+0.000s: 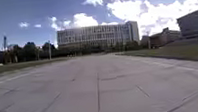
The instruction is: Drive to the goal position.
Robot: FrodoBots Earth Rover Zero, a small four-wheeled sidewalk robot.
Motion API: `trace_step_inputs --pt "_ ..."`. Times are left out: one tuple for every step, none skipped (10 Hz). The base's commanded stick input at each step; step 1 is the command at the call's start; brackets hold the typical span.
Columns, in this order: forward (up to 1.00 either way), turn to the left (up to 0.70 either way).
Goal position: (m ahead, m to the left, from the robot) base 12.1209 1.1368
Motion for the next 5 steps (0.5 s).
trace_step_inputs --pt "0.70 0.00" --pt "0.70 0.00" --pt "0.70 0.00" --pt "0.70 0.00" --pt "0.70 0.00"
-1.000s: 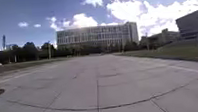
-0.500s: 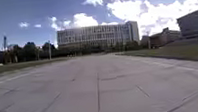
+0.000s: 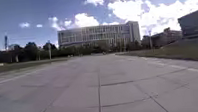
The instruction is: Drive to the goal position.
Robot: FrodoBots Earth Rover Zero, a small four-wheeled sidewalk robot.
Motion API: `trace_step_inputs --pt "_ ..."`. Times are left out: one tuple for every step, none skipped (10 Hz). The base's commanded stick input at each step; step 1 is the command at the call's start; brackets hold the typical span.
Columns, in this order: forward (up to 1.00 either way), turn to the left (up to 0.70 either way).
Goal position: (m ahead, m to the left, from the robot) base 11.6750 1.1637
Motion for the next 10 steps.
trace_step_inputs --pt "0.70 0.00" --pt "0.70 0.00" --pt "0.70 0.00" --pt "0.70 0.00" --pt "0.70 0.00" --pt "0.70 0.00" --pt "0.70 0.00" --pt "0.70 0.00" --pt "0.70 0.00" --pt "0.70 0.00"
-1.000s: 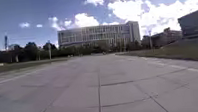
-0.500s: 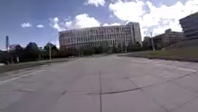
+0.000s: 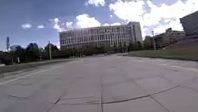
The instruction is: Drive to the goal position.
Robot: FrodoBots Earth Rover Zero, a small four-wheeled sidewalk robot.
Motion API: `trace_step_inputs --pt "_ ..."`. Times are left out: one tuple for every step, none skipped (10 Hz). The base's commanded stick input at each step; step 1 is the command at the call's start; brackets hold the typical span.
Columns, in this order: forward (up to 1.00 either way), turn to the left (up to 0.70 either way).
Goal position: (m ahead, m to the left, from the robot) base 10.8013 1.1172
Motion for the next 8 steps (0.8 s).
trace_step_inputs --pt "0.70 0.00" --pt "0.70 0.00" --pt "0.70 0.00" --pt "0.70 0.00" --pt "0.70 0.00" --pt "0.70 0.00" --pt "0.70 0.00" --pt "0.70 0.00"
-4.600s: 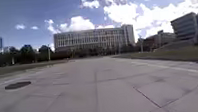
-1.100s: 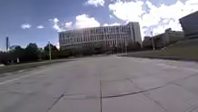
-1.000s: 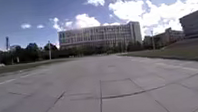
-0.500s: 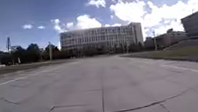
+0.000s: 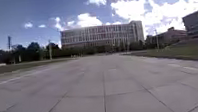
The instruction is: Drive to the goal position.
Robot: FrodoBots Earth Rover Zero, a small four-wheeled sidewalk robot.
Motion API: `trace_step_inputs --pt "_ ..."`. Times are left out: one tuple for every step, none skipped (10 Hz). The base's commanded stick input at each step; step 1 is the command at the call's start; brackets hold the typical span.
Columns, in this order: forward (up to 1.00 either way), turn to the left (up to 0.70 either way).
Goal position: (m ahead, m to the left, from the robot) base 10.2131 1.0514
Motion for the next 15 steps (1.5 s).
trace_step_inputs --pt "0.70 0.00" --pt "0.70 0.00" --pt "0.70 0.00" --pt "0.70 0.00" --pt "0.70 0.00" --pt "0.70 0.00" --pt "0.70 0.00" --pt "0.70 0.00" --pt "0.70 0.00" --pt "0.70 0.00" --pt "0.70 0.00" --pt "0.70 0.00" --pt "0.70 0.00" --pt "0.70 0.00" --pt "0.70 0.00"
